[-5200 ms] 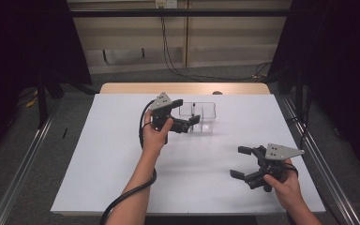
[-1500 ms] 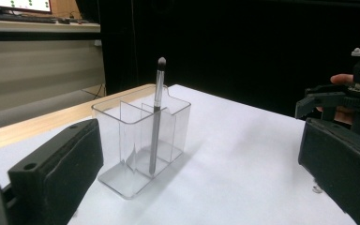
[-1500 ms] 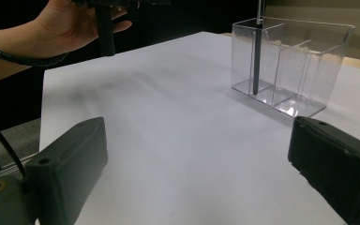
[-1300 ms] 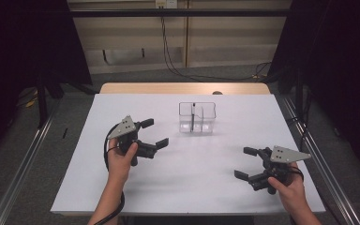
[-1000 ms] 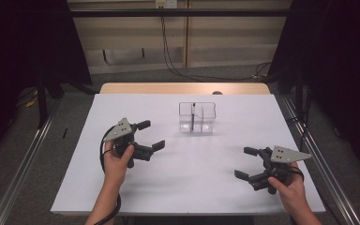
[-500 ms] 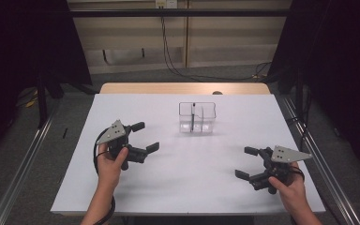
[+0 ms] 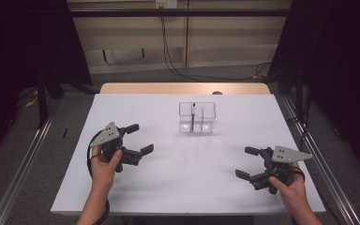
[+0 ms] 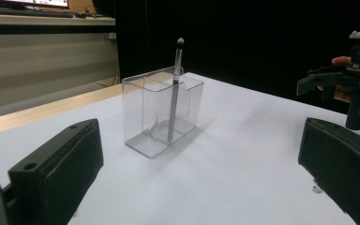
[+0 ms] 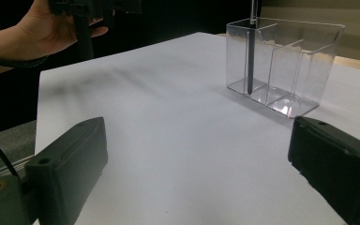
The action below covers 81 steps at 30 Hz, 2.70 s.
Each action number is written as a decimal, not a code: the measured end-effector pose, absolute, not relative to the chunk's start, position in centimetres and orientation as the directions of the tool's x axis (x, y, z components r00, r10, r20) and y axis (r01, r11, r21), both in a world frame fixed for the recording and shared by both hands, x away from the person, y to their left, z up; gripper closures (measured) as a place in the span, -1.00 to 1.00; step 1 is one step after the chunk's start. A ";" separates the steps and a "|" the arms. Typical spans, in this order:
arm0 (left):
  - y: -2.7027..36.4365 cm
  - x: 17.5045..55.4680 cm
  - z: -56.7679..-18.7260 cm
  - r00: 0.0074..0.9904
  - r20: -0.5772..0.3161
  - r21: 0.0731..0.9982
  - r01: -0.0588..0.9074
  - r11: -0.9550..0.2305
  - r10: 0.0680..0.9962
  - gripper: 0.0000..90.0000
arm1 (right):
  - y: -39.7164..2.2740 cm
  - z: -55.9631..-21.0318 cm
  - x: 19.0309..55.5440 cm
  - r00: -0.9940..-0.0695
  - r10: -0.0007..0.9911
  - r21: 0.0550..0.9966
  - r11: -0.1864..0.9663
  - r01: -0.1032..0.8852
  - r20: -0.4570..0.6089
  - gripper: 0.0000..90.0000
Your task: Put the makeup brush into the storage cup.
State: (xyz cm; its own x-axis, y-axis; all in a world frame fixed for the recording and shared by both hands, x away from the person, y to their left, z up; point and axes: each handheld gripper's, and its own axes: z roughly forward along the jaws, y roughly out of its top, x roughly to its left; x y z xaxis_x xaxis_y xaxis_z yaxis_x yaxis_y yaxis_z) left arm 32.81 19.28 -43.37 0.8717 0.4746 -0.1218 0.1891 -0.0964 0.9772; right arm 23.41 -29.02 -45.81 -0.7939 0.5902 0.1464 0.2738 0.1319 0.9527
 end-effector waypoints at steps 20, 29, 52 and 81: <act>20.9 31.9 -43.7 0.864 -0.108 0.978 0.181 -0.103 0.491 -1.00 | -29.1 -45.8 23.4 -0.791 0.593 0.953 0.129 0.275 0.148 -0.90; 21.4 31.6 -43.8 0.864 -0.098 0.978 0.176 -0.114 0.493 -1.00 | -29.1 -45.8 23.4 -0.791 0.594 0.953 0.129 0.274 0.147 -0.90; 22.8 30.9 -43.9 0.856 -0.084 0.978 0.168 -0.122 0.510 -1.00 | -29.2 -45.8 23.4 -0.788 0.598 0.953 0.126 0.274 0.148 -0.90; 25.0 29.2 -43.9 0.839 -0.088 0.979 0.171 -0.107 0.536 -1.00 | -29.1 -46.2 23.6 -0.785 0.603 0.950 0.137 0.279 0.143 -0.90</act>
